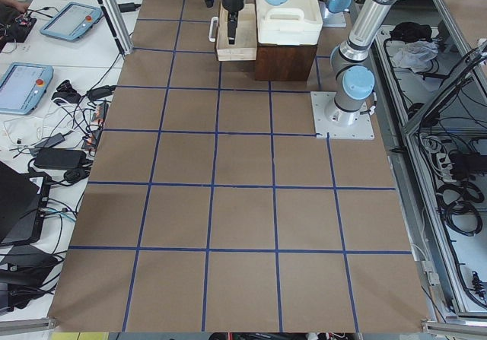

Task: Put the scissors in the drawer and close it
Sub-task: 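Lift the scissors with the right gripper and carry them over the drawer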

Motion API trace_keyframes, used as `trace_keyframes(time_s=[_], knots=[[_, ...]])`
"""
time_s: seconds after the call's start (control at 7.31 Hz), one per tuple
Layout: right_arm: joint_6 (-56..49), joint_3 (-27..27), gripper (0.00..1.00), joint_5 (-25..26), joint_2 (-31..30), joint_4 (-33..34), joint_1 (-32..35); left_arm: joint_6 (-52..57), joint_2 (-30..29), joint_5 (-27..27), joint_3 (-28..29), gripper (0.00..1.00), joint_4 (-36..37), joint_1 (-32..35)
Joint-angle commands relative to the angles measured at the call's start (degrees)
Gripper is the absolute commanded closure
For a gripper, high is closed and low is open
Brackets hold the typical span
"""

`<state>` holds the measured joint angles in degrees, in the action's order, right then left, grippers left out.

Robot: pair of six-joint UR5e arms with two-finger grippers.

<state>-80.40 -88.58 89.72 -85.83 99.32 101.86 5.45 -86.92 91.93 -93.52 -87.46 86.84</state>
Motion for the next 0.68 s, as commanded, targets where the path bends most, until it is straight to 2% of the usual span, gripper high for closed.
trace_keyframes(time_s=[0.0,0.27,0.55], knots=[[2.9,-0.2,1.0,2.1,5.1,3.6,10.5,0.1,-0.2,0.0,0.0,0.0,0.1,0.0],[4.5,-0.2,1.0,2.0,9.9,8.1,13.3,0.1,-0.3,0.0,0.0,0.0,0.1,0.0],[4.2,-0.3,1.0,2.0,12.0,7.9,13.3,0.1,-0.3,0.0,0.0,0.0,0.1,0.0]])
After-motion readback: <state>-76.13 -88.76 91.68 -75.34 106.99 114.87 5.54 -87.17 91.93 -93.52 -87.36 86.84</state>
